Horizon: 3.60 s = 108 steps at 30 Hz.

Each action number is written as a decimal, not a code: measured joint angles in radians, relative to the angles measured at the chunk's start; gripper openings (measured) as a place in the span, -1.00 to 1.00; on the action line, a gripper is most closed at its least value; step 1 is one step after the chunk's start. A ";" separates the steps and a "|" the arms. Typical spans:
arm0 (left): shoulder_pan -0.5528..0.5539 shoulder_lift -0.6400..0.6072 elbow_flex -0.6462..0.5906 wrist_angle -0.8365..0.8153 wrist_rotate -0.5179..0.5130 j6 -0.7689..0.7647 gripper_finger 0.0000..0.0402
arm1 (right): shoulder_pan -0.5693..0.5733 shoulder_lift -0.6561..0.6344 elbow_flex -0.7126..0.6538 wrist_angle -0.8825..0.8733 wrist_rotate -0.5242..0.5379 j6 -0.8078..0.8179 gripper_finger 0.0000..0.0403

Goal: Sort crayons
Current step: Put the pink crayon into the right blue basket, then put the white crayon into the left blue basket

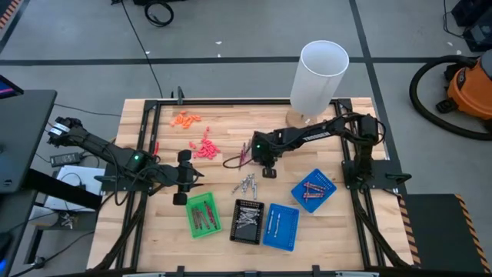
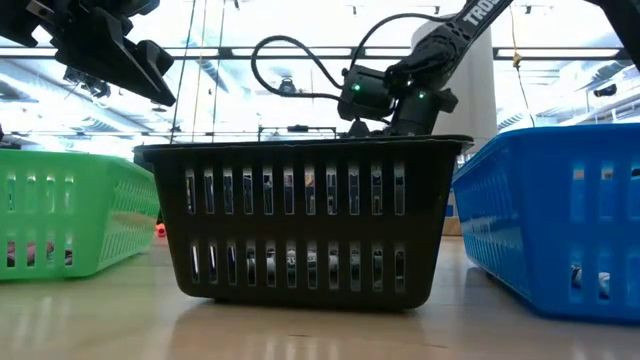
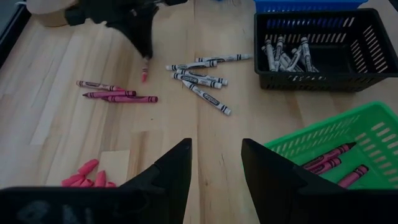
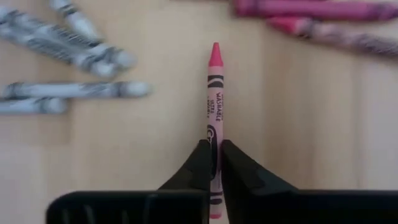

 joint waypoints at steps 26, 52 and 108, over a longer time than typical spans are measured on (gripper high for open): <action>0.000 0.000 0.000 0.002 0.000 0.022 -0.25 | 0.208 -0.289 0.039 -0.364 0.186 0.221 -0.82; 0.000 0.000 0.000 0.002 0.000 0.025 -0.25 | 0.401 -0.447 0.041 -0.609 0.289 0.518 -0.82; 0.020 0.000 0.000 0.055 0.000 0.163 -0.25 | 0.661 -0.459 -0.218 -0.622 0.254 0.964 -0.45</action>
